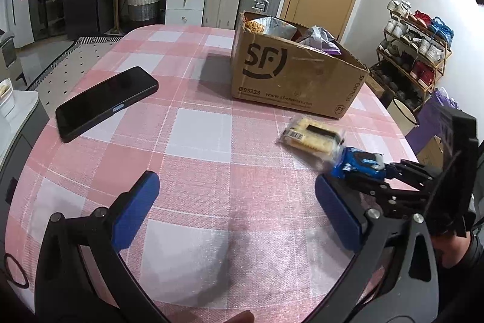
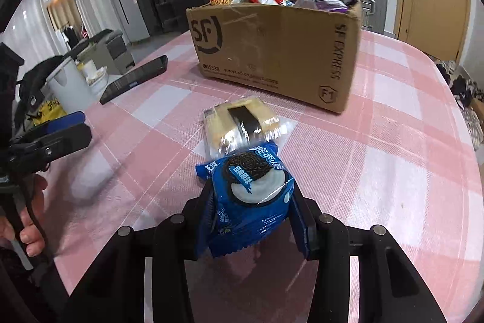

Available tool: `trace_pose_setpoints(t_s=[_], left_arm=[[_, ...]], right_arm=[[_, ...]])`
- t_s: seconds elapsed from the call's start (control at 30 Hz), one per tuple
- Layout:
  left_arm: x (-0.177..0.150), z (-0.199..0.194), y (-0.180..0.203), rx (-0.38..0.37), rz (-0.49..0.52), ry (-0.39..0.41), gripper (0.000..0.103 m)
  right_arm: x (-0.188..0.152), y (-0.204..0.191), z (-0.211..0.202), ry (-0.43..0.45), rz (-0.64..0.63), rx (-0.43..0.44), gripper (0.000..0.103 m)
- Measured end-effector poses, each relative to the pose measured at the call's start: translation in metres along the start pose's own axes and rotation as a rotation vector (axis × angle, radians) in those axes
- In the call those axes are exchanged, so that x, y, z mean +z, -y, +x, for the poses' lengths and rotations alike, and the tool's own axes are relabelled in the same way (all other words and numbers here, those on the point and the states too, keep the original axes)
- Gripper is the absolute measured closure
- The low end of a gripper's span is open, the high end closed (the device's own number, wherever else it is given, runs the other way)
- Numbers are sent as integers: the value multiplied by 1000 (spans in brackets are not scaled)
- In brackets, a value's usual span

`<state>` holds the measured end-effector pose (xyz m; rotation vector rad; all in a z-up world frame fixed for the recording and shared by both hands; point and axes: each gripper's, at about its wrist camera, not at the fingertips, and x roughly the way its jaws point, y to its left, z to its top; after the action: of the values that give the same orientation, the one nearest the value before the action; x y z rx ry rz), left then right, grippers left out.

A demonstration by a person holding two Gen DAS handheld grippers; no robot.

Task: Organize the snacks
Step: 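Lift the Oreo pack with the right tool while the left tool grasps the cracker pack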

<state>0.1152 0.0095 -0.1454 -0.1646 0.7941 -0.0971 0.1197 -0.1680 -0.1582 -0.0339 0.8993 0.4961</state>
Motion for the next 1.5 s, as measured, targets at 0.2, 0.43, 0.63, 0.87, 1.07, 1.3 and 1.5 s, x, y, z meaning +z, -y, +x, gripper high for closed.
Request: trace_pose_setpoints(t_s=[0.2,0.43,0.63,0.87,1.07,1.3,1.5], left_arm=[[6,12,13,-23,34,-37,0],[25,53,48,-63,166,-104,0],[32,106,70,-112,231,-232,1],[42,131,87,-110,281,-254,1],[53,141,93,-120,287,-263,0],[64,151,102,-128,317,-264,1],[70,150,113,-159,393,-252,19]], right_arm=[[-14,17,-26,57,86,-3,58],[-26,40,-42,110,181,-13,58],[-31,53,-48,120,224,-29,58],[-32,58,-47,118,248,-10,58],[-32,57,-47,120,248,-2,58],[-32,56,-48,126,243,-3,58],[-34,55,-49,126,255,-10,58]])
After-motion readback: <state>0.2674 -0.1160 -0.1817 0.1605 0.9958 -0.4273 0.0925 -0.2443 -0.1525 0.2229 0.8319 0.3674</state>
